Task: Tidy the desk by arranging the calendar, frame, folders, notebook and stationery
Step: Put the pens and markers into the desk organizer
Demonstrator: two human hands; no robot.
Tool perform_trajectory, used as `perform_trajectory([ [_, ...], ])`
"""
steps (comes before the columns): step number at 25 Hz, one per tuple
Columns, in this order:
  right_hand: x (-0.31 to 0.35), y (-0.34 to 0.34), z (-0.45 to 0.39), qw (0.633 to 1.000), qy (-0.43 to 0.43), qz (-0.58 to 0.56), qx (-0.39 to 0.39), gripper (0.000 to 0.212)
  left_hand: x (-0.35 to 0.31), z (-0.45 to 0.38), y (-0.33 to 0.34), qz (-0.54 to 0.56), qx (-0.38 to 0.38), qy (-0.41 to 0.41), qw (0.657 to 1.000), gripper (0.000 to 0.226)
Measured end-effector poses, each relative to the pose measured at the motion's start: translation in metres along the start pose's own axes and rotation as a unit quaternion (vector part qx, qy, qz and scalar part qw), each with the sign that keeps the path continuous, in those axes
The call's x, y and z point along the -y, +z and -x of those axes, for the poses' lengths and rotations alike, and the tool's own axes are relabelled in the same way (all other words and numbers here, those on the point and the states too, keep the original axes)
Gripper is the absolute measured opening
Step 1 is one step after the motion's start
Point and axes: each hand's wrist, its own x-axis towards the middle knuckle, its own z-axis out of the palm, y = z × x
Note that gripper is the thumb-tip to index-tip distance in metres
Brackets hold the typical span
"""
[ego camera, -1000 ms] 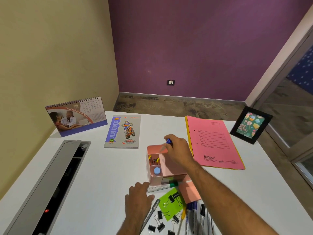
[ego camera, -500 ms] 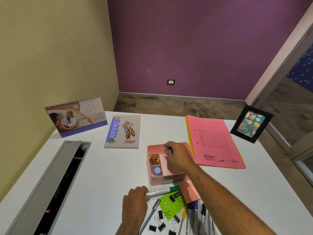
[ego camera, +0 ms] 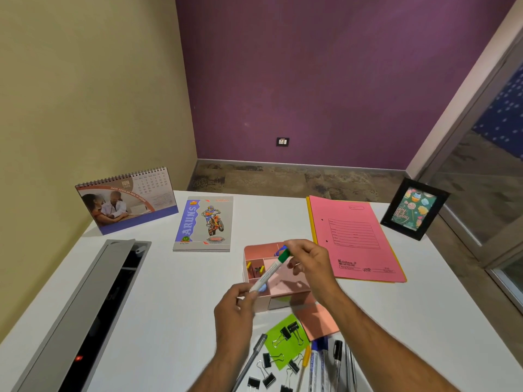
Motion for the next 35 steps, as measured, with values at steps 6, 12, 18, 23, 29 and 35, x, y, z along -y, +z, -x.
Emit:
perform_trajectory([
  [6, 0.019, 0.02, 0.001, 0.999, -0.034, -0.024, 0.003, 0.016, -0.017, -0.026, 0.012, -0.048, 0.031, 0.035, 0.998, 0.011],
  [12, 0.022, 0.02, -0.001, 0.97, -0.136, 0.198, -0.028, 0.019, -0.061, -0.052, 0.01, -0.056, 0.036, 0.209, 0.976, 0.034],
  [18, 0.021, 0.022, 0.0, 0.947, -0.181, 0.264, -0.016, 0.023, -0.081, -0.07, 0.027, -0.143, 0.041, 0.335, 0.93, 0.018],
  [23, 0.012, -0.005, 0.014, 0.966, -0.1, 0.225, -0.075, 0.022, -0.072, -0.095, 0.025, -0.167, 0.005, 0.276, 0.946, 0.021],
  [29, -0.062, -0.054, 0.069, 0.915, 0.082, 0.39, -0.062, 0.025, -0.052, -0.105, 0.023, -0.244, -0.012, 0.15, 0.958, 0.027],
  [35, -0.107, -0.063, 0.095, 0.834, 0.212, 0.51, 0.003, 0.024, -0.03, -0.101, 0.024, -0.302, 0.039, 0.064, 0.95, 0.025],
])
